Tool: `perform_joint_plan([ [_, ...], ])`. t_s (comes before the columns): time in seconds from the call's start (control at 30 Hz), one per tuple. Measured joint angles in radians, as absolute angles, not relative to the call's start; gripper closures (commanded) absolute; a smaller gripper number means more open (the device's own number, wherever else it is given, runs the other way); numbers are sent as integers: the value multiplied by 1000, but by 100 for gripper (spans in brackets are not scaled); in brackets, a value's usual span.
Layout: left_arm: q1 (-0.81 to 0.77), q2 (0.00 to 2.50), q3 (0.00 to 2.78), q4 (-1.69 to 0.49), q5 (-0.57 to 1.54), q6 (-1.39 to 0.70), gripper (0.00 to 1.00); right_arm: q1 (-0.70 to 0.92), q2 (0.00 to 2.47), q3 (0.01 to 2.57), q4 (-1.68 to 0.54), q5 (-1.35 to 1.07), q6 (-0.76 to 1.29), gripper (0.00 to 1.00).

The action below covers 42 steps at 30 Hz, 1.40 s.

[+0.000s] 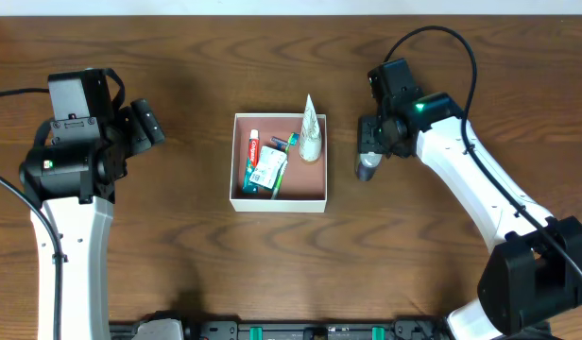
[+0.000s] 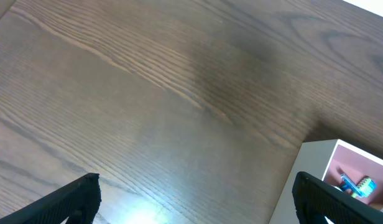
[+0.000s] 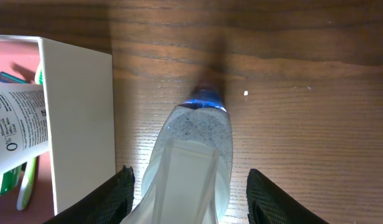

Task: Pack container
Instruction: 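Grasp the clear soap pump bottle with the right gripper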

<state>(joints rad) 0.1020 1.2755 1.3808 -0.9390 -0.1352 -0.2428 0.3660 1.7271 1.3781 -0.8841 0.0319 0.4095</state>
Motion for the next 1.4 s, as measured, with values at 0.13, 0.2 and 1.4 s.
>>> perform_joint_plan([
  [0.13,102,1275,1381,-939,-135,-243,2,374,1727,1377,-884,32,410,45],
  [0.2,102,1275,1381,-939,-135,-243,2,379,1727,1374,-881,32,410,46],
  [1.4,102,1275,1381,-939,-135,-243,2,456,1428,1468,-1003,125,373,73],
])
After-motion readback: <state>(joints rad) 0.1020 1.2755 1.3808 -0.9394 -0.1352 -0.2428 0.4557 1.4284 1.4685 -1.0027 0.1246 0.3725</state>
